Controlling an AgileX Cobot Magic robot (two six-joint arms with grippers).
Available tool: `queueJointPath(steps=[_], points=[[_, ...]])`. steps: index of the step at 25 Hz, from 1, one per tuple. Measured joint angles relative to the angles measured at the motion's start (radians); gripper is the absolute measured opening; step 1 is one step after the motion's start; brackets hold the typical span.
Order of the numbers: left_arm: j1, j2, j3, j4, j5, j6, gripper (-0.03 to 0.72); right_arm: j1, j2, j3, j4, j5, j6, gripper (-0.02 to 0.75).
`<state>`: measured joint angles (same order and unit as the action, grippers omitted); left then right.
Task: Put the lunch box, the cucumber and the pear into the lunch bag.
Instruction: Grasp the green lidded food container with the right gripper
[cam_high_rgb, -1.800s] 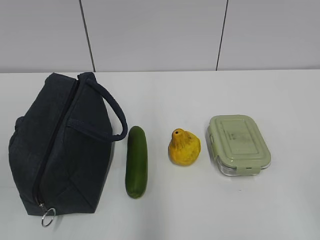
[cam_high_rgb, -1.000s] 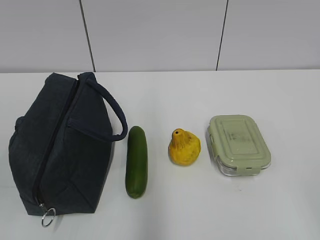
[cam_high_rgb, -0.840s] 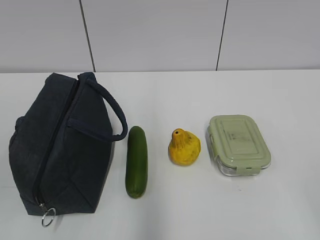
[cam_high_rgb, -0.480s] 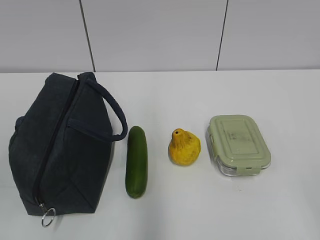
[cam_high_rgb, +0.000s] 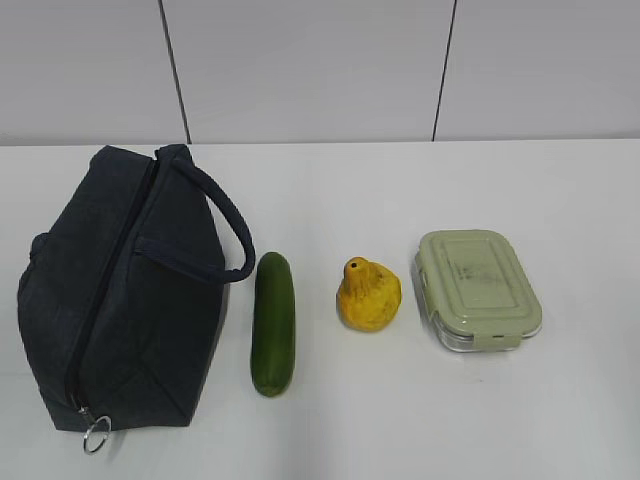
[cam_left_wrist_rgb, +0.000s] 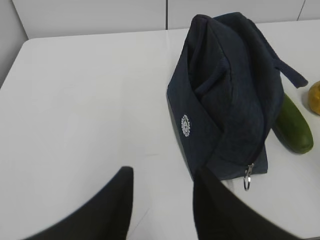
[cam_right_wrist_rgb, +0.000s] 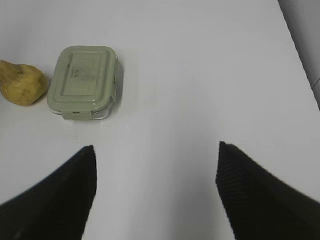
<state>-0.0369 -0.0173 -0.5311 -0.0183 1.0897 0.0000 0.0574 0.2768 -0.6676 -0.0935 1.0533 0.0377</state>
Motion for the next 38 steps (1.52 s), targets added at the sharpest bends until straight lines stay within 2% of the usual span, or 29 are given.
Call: queueJointPath(steps=[6, 11, 22, 29, 35, 38], points=[[0.0, 0.0, 0.0, 0.0, 0.0, 0.0, 0.241, 0.0, 0.356, -0.099, -0.002, -0.115, 0.031, 0.582], [0.0, 0.0, 0.0, 0.001, 0.001, 0.0, 0.241, 0.0, 0.646, -0.242, -0.002, -0.193, 0.035, 0.582], [0.0, 0.0, 0.0, 0.001, 0.001, 0.0, 0.241, 0.0, 1.192, -0.589, -0.009, -0.183, 0.033, 0.582], [0.0, 0.0, 0.0, 0.001, 0.001, 0.0, 0.241, 0.0, 1.39, -0.735, -0.008, -0.133, 0.029, 0.579], [0.0, 0.0, 0.0, 0.001, 0.001, 0.0, 0.241, -0.002, 1.446, -0.747, -0.006, -0.124, 0.023, 0.506], [0.0, 0.0, 0.0, 0.001, 0.001, 0.0, 0.241, -0.026, 1.462, -0.748, 0.024, -0.097, -0.002, 0.496]])
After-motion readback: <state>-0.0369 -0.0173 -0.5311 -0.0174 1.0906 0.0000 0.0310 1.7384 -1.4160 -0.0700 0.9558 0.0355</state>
